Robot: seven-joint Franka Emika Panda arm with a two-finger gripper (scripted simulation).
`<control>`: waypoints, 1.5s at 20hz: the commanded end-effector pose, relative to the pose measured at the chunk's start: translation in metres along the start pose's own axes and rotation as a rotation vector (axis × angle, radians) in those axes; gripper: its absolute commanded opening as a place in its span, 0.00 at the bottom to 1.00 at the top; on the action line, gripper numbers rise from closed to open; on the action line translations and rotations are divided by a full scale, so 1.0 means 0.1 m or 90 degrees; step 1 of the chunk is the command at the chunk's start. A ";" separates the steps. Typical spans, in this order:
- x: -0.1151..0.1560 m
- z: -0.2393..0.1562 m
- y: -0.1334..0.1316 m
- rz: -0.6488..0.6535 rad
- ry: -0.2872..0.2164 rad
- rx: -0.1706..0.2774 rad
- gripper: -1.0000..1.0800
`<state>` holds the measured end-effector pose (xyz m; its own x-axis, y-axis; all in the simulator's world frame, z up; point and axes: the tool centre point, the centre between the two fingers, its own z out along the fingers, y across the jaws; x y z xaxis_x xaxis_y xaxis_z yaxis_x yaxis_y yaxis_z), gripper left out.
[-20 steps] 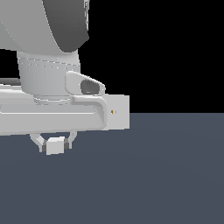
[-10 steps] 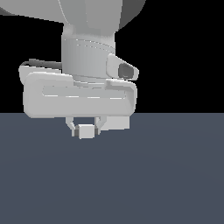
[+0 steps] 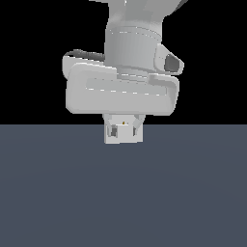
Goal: Plug the charger into the wall socket.
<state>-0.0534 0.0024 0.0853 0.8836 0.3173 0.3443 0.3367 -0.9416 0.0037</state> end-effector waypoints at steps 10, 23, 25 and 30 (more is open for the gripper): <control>-0.01 -0.15 0.29 0.001 0.000 0.001 0.00; 0.06 -0.13 0.31 0.002 -0.001 0.001 0.00; 0.12 -0.11 0.31 0.002 -0.001 0.001 0.00; 0.31 -0.04 0.30 0.002 -0.001 0.001 0.00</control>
<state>-0.0229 -0.0189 0.0998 0.8850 0.3150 0.3428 0.3351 -0.9422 0.0009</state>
